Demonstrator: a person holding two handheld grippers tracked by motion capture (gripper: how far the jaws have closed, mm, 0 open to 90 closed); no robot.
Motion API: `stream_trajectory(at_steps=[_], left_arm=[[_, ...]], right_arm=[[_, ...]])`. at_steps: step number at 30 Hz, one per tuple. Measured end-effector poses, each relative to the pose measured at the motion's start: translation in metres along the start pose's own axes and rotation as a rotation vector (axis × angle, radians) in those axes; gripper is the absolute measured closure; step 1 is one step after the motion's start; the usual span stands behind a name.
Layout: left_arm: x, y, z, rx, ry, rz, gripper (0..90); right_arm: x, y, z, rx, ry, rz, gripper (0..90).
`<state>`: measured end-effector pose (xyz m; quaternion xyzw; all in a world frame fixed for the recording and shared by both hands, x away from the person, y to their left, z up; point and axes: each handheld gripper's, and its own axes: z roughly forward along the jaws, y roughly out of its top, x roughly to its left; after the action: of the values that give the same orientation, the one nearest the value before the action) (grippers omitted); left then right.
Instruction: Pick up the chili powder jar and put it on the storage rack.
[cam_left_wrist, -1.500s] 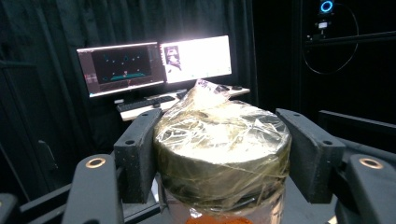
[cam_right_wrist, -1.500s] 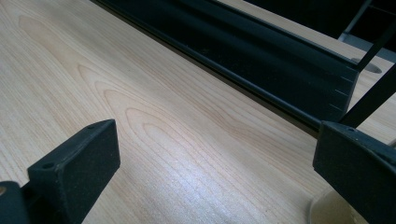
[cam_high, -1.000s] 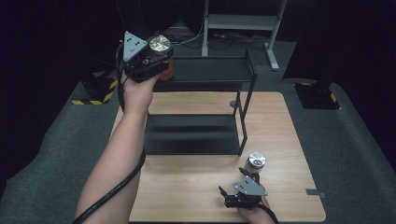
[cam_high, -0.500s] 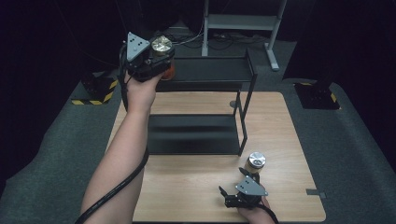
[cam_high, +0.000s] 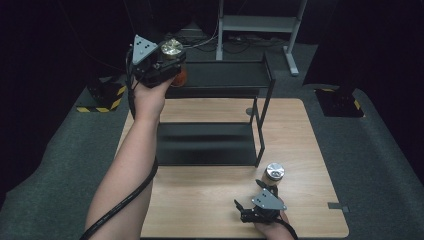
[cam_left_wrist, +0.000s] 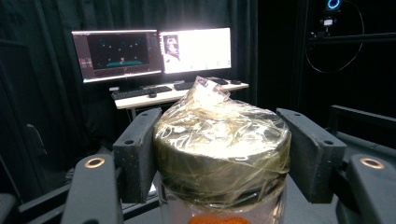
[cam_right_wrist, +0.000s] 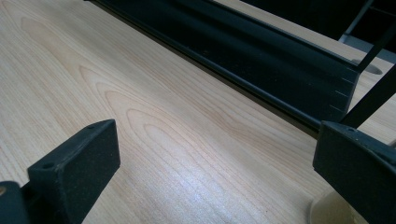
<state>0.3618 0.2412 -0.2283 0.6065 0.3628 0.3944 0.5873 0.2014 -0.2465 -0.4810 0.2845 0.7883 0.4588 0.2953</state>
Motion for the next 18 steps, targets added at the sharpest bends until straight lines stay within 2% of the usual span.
stream_trajectory(at_steps=[13, 18], left_arm=[[-0.0018, 0.0015, 0.0009, 0.007, 0.008, -0.009, 33.8], [-0.0072, 0.0021, 0.0006, 0.012, 0.042, -0.011, 24.4]], right_arm=[[-0.0013, -0.0003, -0.0002, -0.002, 0.004, 0.006, 0.0], [-0.0010, 0.0000, 0.0000, 0.000, 0.003, 0.004, 0.0]])
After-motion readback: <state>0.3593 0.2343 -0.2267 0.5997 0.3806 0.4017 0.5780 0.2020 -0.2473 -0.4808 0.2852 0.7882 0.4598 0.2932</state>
